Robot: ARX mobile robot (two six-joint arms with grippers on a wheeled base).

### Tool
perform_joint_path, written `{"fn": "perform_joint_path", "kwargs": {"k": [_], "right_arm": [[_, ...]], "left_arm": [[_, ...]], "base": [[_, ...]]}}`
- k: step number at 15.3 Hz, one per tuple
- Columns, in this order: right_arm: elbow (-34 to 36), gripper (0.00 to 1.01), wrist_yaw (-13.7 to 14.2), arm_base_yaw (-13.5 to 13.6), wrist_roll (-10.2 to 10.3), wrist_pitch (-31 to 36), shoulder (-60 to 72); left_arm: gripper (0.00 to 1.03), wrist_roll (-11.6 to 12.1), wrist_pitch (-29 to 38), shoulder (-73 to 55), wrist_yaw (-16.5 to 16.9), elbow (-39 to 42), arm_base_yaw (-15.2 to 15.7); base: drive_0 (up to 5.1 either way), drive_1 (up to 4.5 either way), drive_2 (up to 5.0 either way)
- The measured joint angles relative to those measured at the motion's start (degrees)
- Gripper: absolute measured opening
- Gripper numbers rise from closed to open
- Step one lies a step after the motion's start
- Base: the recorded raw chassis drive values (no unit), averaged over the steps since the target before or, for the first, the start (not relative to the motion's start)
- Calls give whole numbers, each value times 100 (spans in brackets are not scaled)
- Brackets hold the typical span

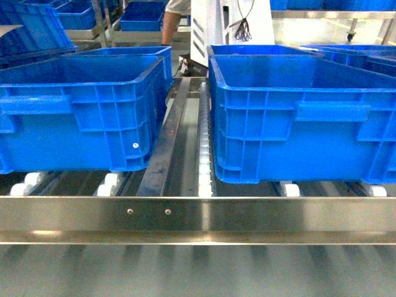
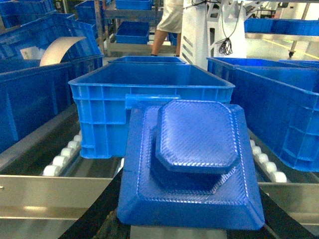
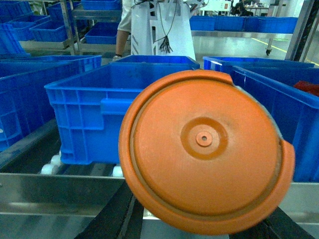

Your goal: Sort blue parts and orange caps into right shelf containers

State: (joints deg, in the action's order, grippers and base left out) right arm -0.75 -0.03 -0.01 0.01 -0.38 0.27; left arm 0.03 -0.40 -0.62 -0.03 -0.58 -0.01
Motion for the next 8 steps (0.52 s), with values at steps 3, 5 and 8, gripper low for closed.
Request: {"fn": "perform_joint_path", "kwargs": {"k": [3, 5, 8], "right_arm": [[0, 41, 2, 0, 0, 15, 0], [0, 41, 4, 0, 0, 4, 0], [0, 41, 0, 0, 0, 7, 0]], "left_arm": [[43, 0, 0, 0, -2, 0, 0], [43, -2, -2, 0, 0, 0, 0], [43, -2, -7, 0, -4, 0, 0]], "base": [[2, 412, -409], [6, 417, -404], [1, 137, -135]]}}
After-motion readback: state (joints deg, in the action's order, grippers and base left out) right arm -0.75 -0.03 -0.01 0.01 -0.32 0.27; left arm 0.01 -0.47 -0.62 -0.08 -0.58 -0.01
